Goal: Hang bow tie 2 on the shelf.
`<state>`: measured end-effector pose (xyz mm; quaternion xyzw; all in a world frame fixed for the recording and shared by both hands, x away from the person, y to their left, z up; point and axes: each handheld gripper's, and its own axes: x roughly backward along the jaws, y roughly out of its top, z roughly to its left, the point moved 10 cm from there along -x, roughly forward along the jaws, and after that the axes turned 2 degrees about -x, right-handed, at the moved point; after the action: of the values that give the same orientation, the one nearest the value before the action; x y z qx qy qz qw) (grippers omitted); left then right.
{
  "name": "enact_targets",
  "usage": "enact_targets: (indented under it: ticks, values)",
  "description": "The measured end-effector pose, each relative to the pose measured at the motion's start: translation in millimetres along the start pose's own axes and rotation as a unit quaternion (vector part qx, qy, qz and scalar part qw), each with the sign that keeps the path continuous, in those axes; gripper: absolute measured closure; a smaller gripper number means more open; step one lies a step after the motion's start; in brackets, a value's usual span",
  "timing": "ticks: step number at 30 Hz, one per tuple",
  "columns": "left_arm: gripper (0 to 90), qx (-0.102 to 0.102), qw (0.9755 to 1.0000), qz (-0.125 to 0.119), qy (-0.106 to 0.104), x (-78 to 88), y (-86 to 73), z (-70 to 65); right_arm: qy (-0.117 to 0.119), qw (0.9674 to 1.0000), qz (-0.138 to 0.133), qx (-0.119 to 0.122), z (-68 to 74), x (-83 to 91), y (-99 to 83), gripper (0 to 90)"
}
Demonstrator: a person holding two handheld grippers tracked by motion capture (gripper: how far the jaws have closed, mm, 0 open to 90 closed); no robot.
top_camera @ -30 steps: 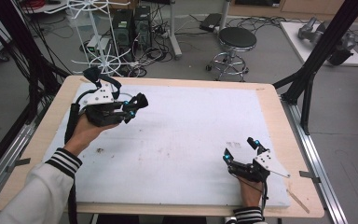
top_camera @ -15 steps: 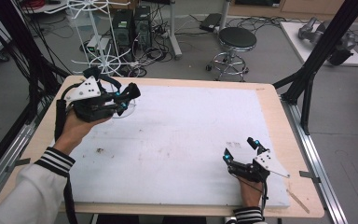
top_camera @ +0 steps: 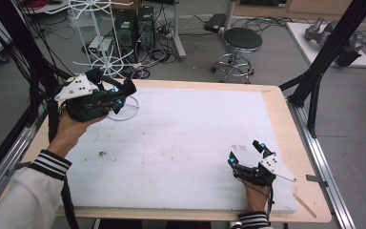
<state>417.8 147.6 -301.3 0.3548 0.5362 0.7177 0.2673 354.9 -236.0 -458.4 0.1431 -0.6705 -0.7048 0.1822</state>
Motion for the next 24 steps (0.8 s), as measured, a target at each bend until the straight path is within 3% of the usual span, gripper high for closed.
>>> enact_targets:
  ticks: [5, 24]
  values:
    - [76.7, 0.003, 0.9999, -0.015, 0.007, 5.5, 6.9, 3.5, 0.000, 1.0000, 0.000, 0.001, -0.1, 0.0, 0.0, 2.9]
    - [76.6, -0.004, 0.9992, -0.030, 0.026, 7.0, 26.5, 14.3, 0.000, 1.0000, 0.000, 0.001, -0.1, 0.0, 0.0, 2.9]
